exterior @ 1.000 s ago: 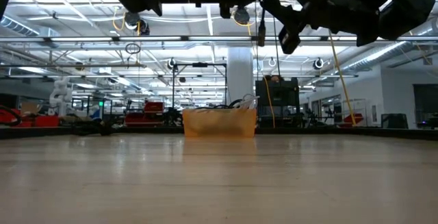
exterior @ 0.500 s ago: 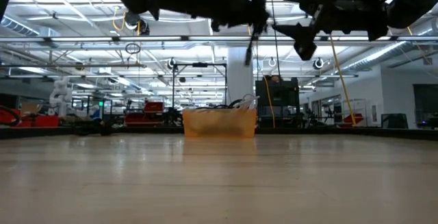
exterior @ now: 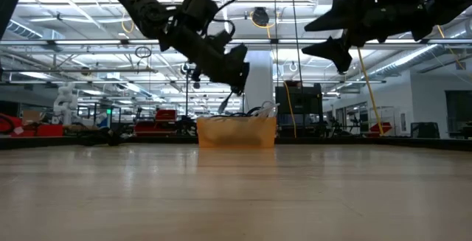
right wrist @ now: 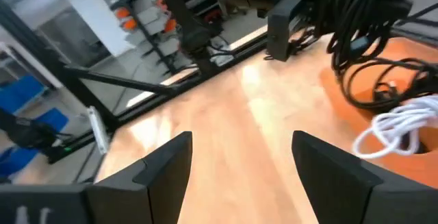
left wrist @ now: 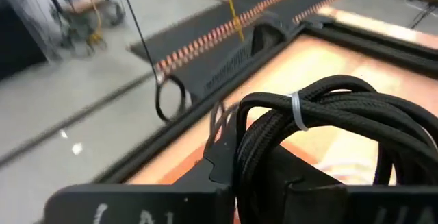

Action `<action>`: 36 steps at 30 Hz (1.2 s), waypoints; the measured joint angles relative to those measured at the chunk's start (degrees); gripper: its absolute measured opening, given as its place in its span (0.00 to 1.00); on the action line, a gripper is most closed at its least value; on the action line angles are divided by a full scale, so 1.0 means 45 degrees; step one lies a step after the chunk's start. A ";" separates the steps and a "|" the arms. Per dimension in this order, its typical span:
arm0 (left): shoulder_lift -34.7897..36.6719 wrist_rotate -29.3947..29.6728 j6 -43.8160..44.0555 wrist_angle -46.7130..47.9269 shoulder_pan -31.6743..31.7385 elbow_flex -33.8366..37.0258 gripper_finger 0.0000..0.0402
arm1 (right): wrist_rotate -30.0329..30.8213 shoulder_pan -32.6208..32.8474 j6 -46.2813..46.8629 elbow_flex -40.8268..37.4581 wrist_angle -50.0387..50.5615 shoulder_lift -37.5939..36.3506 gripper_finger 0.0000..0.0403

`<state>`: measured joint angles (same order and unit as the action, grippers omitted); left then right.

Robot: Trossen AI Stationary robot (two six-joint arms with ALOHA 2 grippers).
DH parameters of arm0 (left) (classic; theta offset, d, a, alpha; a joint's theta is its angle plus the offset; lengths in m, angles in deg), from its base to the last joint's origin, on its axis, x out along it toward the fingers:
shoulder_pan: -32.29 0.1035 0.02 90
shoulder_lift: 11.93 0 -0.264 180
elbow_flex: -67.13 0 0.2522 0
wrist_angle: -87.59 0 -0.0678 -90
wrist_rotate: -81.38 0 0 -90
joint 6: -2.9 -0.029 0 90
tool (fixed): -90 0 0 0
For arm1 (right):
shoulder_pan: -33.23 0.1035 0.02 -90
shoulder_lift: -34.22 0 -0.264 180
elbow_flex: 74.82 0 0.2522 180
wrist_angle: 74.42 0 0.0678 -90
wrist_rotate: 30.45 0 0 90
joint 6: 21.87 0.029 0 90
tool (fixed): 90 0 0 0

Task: Pick and place USB-C Cables
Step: Put the black charger cable into the orange bin

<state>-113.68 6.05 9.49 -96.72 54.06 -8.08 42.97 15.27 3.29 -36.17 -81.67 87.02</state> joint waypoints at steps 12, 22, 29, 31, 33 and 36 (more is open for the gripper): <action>-0.0008 -0.1481 0.0227 0.1033 0.1464 0.0000 0.11 | 0.0045 -0.0005 -0.0317 0.0000 0.0165 0.0044 0.60; -0.0007 -0.1480 -0.0219 0.1730 0.1459 0.0000 0.35 | 0.0054 -0.0003 -0.0317 0.0000 0.0169 0.0049 0.60; -0.0007 -0.1487 0.0595 0.3851 0.1469 -0.0005 0.47 | 0.0050 0.0005 -0.0316 0.0000 0.0273 0.0049 0.60; -0.0005 -0.1487 0.0844 0.4780 0.1477 -0.0005 0.47 | 0.0045 0.0005 -0.0317 0.0000 0.0419 0.0049 0.60; -0.0010 -0.1517 0.1038 0.5455 0.1478 -0.0005 0.47 | 0.0030 0.0005 -0.0365 0.0000 0.0561 0.0049 0.60; 0.0055 -0.2205 0.0968 0.5606 0.1386 -0.0005 0.45 | 0.0040 0.0005 -0.0505 0.0000 0.0660 0.0049 0.60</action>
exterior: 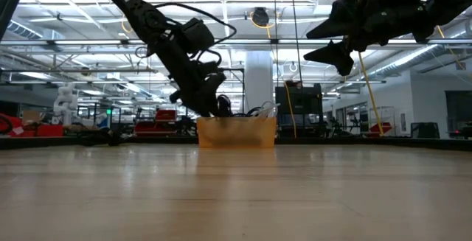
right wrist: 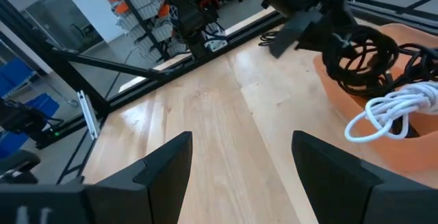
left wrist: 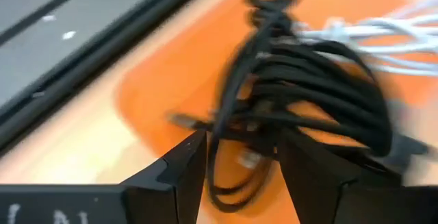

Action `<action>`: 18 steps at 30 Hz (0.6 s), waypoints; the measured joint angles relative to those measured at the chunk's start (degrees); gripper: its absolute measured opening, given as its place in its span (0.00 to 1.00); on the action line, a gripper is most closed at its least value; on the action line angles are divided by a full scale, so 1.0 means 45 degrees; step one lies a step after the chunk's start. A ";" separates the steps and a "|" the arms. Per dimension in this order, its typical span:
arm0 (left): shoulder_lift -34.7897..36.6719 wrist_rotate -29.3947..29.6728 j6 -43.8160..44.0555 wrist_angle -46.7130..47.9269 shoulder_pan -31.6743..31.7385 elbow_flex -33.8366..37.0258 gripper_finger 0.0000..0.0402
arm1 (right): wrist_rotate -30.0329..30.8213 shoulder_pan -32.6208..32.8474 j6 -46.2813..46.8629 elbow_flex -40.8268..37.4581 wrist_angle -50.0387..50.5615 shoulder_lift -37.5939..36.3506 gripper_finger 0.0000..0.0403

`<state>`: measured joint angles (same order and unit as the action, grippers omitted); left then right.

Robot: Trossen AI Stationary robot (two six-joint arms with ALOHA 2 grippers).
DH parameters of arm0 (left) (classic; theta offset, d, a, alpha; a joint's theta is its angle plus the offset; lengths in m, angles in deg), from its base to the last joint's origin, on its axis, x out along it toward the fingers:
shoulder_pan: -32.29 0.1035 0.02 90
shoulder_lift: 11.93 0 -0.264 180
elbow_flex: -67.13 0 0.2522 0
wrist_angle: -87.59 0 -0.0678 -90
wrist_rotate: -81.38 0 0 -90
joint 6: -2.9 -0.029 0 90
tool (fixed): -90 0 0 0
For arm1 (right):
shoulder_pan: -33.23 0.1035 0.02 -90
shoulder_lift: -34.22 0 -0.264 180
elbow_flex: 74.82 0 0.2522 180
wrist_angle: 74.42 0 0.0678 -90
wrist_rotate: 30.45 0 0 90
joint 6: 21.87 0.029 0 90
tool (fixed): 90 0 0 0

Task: Pick and place USB-C Cables
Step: Put the black charger cable into the orange bin

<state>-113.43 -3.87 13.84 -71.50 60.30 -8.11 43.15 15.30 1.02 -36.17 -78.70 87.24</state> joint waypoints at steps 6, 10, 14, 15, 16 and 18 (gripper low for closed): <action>0.1047 -0.1032 -0.0301 0.0293 -0.0193 -0.0005 0.41 | 0.0000 0.0000 -0.0007 0.0000 0.0026 0.0000 0.60; 0.2147 0.0275 -0.0293 0.1704 -0.0079 -0.0005 0.38 | -0.0019 0.0000 -0.0007 -0.0005 0.0154 0.0000 0.60; 0.3136 0.2739 0.0130 0.3549 0.0027 -0.0010 0.36 | -0.0024 0.0000 -0.0002 -0.0005 0.0176 0.0000 0.60; 0.3289 0.3487 0.0474 0.4056 0.0100 -0.0010 0.36 | -0.0026 0.0000 0.0012 -0.0005 0.0181 0.0000 0.60; 0.3420 0.4152 0.0857 0.4687 0.0198 -0.0005 0.35 | -0.0025 0.0000 0.0056 -0.0005 0.0184 0.0000 0.60; 0.3486 0.4792 0.1753 0.5636 0.0415 -0.0008 0.35 | -0.0029 0.0005 0.0061 -0.0005 0.0185 0.0000 0.60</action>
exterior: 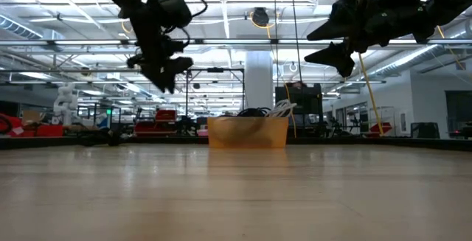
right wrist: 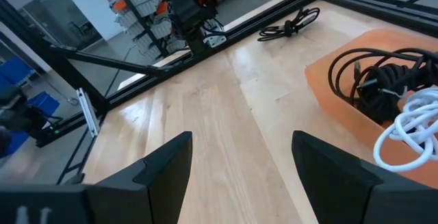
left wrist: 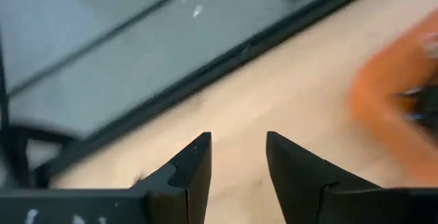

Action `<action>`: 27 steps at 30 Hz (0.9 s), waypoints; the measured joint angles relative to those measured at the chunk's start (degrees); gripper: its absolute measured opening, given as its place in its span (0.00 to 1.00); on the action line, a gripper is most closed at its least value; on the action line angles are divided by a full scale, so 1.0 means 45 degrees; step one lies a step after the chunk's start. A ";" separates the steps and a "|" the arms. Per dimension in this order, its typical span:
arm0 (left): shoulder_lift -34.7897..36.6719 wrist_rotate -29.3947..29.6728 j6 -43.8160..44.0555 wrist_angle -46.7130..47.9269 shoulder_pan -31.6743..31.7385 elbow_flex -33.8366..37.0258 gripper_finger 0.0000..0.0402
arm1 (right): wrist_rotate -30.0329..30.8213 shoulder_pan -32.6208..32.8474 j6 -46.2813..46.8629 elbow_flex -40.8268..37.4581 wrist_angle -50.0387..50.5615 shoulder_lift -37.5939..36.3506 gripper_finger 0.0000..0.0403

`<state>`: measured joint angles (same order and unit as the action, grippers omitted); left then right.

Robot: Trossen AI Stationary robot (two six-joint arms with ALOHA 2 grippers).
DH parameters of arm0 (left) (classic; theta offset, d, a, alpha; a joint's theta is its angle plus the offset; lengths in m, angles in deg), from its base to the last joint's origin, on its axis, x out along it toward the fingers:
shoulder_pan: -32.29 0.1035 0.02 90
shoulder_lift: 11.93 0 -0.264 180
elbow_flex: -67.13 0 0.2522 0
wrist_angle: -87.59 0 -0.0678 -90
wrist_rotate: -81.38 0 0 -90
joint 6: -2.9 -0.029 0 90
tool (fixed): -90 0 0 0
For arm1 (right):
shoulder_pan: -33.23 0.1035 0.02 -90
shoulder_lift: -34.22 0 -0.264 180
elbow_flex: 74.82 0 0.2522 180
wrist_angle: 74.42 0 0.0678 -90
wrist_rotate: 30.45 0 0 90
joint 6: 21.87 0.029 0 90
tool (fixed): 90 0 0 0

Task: Pick and place USB-C Cables
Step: Put the black charger cable into the orange bin

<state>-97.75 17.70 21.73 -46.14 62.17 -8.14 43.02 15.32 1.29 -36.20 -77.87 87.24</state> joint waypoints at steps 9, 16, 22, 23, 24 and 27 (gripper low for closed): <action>-0.0997 -0.0172 0.2250 0.5293 0.1516 0.0004 0.34 | -0.0005 0.0000 0.0024 0.0000 0.0108 0.0000 0.60; -0.1788 -0.0606 0.2722 0.7434 0.2034 0.0319 0.34 | -0.0010 0.0005 -0.0107 0.0000 0.0387 0.0004 0.60; -0.1935 -0.0962 0.2541 0.5504 0.2494 0.1819 0.34 | -0.0014 0.0005 -0.0193 0.0000 0.0388 0.0000 0.60; -0.1936 -0.1168 0.2497 0.5012 0.2598 0.2095 0.34 | -0.0015 0.0005 -0.0203 0.0000 0.0389 0.0000 0.60; -0.1943 -0.1365 0.2456 0.4614 0.2711 0.2352 0.34 | -0.0011 0.0005 -0.0204 0.0000 0.0392 0.0000 0.60; -0.1928 -0.1496 0.2429 0.3986 0.2994 0.2965 0.34 | -0.0010 0.0005 -0.0204 0.0000 0.0393 0.0000 0.60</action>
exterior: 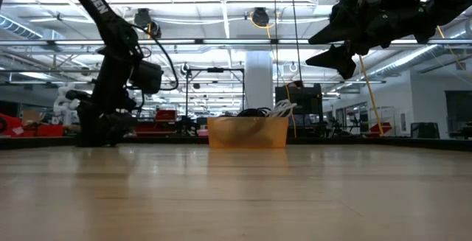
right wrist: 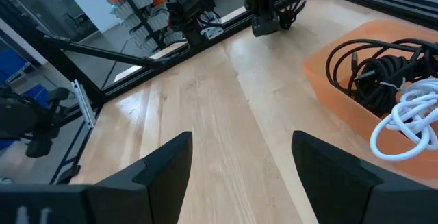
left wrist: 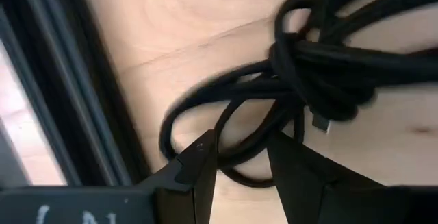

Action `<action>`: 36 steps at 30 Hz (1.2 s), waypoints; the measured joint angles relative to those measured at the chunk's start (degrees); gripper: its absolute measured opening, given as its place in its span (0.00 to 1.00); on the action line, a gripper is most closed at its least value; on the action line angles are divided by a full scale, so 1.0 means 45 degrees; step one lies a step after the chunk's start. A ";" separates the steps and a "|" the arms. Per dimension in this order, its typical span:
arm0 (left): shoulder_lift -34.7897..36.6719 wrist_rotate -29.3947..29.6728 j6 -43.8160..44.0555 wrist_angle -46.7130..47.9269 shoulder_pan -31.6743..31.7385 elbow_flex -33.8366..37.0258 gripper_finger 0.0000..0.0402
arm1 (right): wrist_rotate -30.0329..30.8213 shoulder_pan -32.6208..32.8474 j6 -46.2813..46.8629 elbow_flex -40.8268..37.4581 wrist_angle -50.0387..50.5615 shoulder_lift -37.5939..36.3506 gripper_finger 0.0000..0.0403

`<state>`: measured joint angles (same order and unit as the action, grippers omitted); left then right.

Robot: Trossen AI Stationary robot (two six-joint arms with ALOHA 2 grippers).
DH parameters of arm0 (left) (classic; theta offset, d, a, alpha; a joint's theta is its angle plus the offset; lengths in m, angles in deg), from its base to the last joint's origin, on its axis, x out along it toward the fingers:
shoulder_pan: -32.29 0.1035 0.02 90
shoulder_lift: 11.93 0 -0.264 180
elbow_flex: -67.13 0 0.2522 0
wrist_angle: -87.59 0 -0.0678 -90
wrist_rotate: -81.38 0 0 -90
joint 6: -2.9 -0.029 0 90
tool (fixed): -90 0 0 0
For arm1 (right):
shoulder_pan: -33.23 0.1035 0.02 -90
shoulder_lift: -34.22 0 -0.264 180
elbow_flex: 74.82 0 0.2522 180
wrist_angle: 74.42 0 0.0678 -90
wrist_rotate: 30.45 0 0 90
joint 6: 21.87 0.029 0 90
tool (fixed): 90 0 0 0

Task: Pick and place USB-C Cables
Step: Put the black charger cable into the orange bin

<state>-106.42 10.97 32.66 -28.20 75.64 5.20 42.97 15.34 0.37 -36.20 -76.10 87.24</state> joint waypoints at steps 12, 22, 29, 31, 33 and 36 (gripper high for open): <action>0.0039 -0.1375 -0.1405 -0.0328 0.0098 0.0423 0.30 | -0.0004 0.0000 0.0000 0.0000 -0.0019 0.0003 0.60; 0.0024 -0.1770 -0.1457 -0.0411 0.0098 0.0433 0.07 | 0.0001 0.0000 0.0136 0.0000 -0.0019 0.0005 0.60; 0.0014 -0.1703 -0.1355 -0.0250 0.0088 0.0390 0.07 | 0.0001 0.0000 0.0136 0.0000 -0.0019 0.0005 0.60; 0.0018 -0.1697 -0.1351 -0.0046 0.0075 0.0222 0.06 | 0.0001 0.0000 0.0136 0.0000 -0.0019 0.0005 0.60; 0.0135 -0.1828 -0.1341 0.0133 0.0023 0.0057 0.06 | 0.0001 0.0000 0.0136 0.0000 -0.0019 0.0005 0.60; 0.0616 -0.2210 -0.1316 0.0072 -0.0311 -0.0387 0.06 | 0.0001 -0.0001 0.0136 0.0000 -0.0018 0.0005 0.60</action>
<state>-103.65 1.02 26.74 -27.88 74.24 3.46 42.97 15.34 0.99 -36.20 -76.18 87.26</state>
